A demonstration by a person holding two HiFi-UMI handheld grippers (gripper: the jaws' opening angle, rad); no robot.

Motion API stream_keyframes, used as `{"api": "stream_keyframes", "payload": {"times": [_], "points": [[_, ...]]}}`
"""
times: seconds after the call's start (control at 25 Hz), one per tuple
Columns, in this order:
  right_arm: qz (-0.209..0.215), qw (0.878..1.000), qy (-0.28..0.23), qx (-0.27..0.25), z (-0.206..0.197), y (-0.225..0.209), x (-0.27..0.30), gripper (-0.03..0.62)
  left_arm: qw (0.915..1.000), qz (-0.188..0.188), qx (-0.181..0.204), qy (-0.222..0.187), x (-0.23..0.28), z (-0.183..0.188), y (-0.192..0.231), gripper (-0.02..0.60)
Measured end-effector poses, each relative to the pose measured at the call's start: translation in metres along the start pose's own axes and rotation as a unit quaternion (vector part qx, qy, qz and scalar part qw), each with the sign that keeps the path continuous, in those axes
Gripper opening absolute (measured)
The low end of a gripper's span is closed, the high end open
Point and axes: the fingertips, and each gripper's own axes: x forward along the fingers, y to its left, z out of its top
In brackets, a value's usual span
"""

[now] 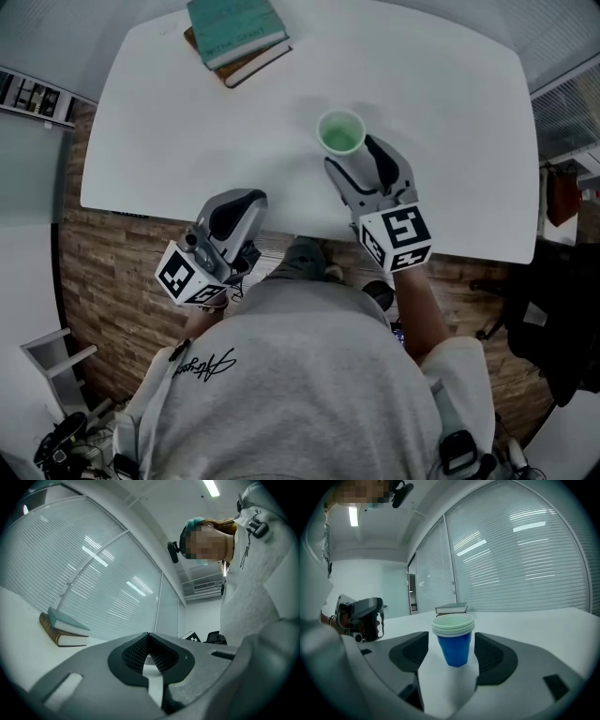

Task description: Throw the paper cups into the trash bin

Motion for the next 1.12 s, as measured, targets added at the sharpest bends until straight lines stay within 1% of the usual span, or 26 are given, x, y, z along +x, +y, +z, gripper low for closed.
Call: {"api": "stream_keyframes", "payload": {"times": [0.16,0.52,0.92,1.12], "points": [[-0.006,1.000,0.009,-0.002,0.001,-0.004,0.008,0.282,1.0000,0.001,-0.003,-0.002,0.001,0.001,0.006,0.003],[-0.002,0.999,0.031,-0.007,-0.004,-0.005,0.022,0.285,1.0000,0.006,-0.005,-0.005,0.000,0.003,0.020,0.003],[0.006,0.999,0.032,-0.003,0.002,-0.009,0.036,0.284,0.9998,0.011,-0.010,-0.009,0.000,0.005,0.029,0.003],[0.011,0.999,0.030,-0.021,0.004,-0.004,0.036,0.284,0.9998,0.012,-0.009,-0.009,-0.002,0.006,0.030,0.003]]}}
